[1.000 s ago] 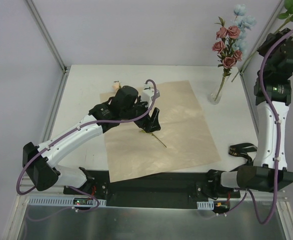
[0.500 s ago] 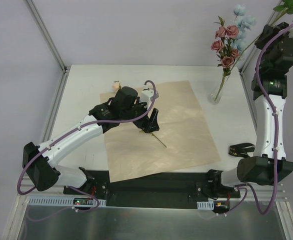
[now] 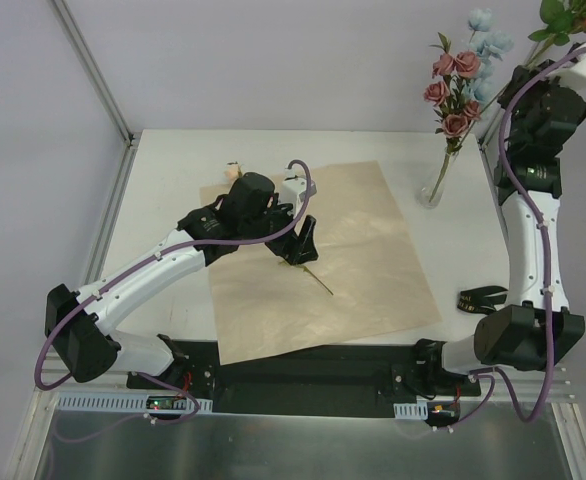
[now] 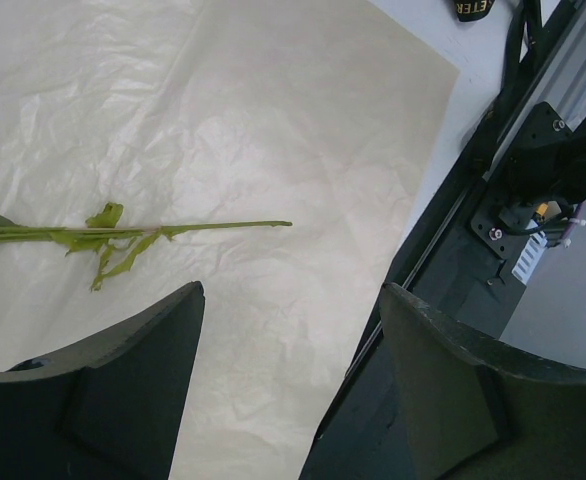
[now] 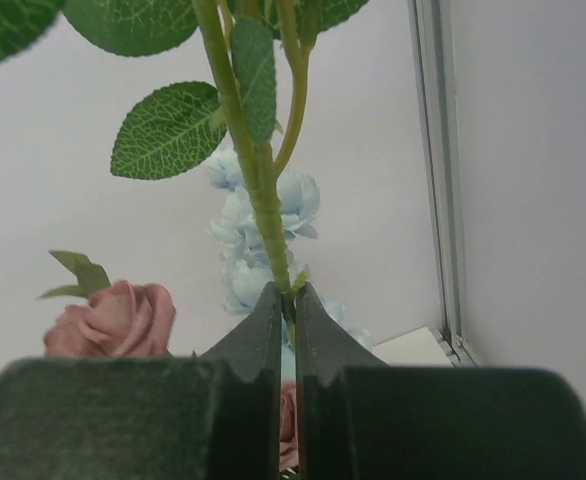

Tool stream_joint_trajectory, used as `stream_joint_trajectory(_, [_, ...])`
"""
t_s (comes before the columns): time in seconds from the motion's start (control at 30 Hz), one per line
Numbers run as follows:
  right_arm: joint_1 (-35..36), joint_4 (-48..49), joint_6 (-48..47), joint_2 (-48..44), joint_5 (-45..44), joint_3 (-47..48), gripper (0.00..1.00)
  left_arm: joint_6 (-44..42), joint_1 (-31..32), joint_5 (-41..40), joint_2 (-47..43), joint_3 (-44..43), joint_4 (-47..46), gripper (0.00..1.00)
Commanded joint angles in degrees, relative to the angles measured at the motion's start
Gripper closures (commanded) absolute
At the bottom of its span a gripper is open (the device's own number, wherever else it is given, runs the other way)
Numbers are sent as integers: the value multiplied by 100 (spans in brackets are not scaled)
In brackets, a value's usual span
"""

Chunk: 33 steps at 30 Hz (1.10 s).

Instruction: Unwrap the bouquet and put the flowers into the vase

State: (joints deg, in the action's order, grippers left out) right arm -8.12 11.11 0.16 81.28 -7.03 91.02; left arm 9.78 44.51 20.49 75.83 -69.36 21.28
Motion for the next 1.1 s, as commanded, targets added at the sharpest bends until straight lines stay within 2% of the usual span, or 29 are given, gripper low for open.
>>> stream_joint_trajectory(0.0, [-5, 576, -236, -200, 105, -356, 100, -20, -65, 96, -77, 72, -203, 30])
stream_joint_trajectory(0.43, [73, 1086, -614, -121, 922, -1428, 100, -20, -65, 69, -157, 90, -194, 30])
stream_joint_trajectory(1.07, [232, 1191, -851, 108, 527, -2308, 98, 15, -65, 78, -253, 107, -194, 30])
